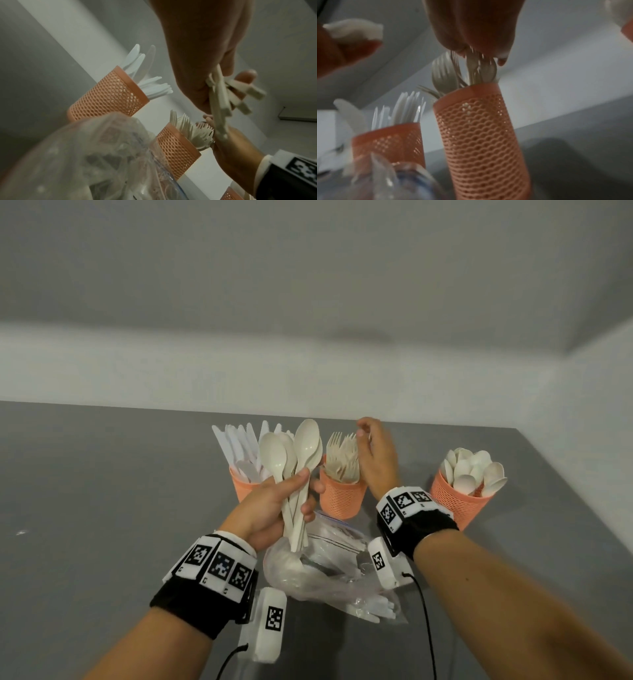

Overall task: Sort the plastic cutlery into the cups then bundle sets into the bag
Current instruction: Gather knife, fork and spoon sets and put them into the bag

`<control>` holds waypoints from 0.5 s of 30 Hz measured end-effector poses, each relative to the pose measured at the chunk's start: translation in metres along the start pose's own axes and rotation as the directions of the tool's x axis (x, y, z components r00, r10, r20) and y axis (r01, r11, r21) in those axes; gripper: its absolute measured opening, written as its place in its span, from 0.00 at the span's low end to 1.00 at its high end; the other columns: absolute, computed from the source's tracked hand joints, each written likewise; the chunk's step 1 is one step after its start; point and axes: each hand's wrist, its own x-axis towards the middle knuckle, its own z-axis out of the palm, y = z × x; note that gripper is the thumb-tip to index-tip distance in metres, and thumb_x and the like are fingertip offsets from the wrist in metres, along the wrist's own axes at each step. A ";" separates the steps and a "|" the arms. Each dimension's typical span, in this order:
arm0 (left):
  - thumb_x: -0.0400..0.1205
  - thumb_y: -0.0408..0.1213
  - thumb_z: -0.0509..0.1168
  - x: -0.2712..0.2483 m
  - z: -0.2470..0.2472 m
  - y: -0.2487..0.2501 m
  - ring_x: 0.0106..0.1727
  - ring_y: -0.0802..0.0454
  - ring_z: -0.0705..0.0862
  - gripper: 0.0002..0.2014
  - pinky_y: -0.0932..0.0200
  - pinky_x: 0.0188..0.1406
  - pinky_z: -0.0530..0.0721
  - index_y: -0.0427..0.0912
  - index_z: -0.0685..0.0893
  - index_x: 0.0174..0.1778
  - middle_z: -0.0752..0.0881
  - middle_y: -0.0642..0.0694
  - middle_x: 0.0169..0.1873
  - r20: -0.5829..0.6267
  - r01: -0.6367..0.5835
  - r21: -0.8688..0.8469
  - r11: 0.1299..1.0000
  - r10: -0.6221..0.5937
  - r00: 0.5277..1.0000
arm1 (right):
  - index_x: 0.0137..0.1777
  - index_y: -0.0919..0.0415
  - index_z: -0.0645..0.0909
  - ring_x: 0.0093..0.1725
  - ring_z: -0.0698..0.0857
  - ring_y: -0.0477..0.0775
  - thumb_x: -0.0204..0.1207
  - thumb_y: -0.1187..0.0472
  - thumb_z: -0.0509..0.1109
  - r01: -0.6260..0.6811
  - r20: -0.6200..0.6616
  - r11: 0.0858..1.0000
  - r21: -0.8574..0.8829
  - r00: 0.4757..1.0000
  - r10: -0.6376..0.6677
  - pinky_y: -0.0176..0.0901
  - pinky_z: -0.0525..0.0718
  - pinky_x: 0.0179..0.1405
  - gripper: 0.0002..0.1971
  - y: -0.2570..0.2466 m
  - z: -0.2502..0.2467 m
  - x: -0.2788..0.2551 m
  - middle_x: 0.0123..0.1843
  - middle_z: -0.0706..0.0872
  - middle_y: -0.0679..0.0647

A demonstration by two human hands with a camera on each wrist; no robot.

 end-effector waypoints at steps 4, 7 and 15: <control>0.79 0.35 0.61 0.003 0.004 -0.002 0.24 0.55 0.75 0.08 0.62 0.26 0.78 0.36 0.78 0.51 0.82 0.47 0.30 -0.034 -0.047 0.107 0.993 0.051 0.998 | 0.66 0.58 0.80 0.77 0.65 0.57 0.85 0.50 0.47 0.058 0.258 0.942 -0.330 0.966 0.031 0.54 0.56 0.78 0.23 0.007 -0.007 0.005 0.77 0.72 0.53; 0.78 0.39 0.64 0.004 0.008 -0.002 0.27 0.54 0.75 0.09 0.63 0.29 0.78 0.36 0.78 0.44 0.78 0.48 0.25 -0.094 -0.021 0.251 0.968 0.046 0.995 | 0.70 0.53 0.77 0.82 0.55 0.55 0.85 0.49 0.48 0.045 0.298 0.938 -0.343 0.953 0.063 0.55 0.49 0.80 0.22 -0.001 -0.015 0.002 0.83 0.60 0.51; 0.80 0.36 0.65 0.016 0.026 -0.010 0.45 0.48 0.84 0.18 0.57 0.46 0.83 0.45 0.72 0.66 0.84 0.46 0.49 -0.206 -0.105 0.756 0.646 0.387 0.899 | 0.67 0.48 0.73 0.44 0.78 0.38 0.64 0.45 0.73 -0.078 0.380 0.957 0.279 0.925 -0.035 0.32 0.78 0.50 0.30 -0.074 -0.038 -0.023 0.56 0.75 0.46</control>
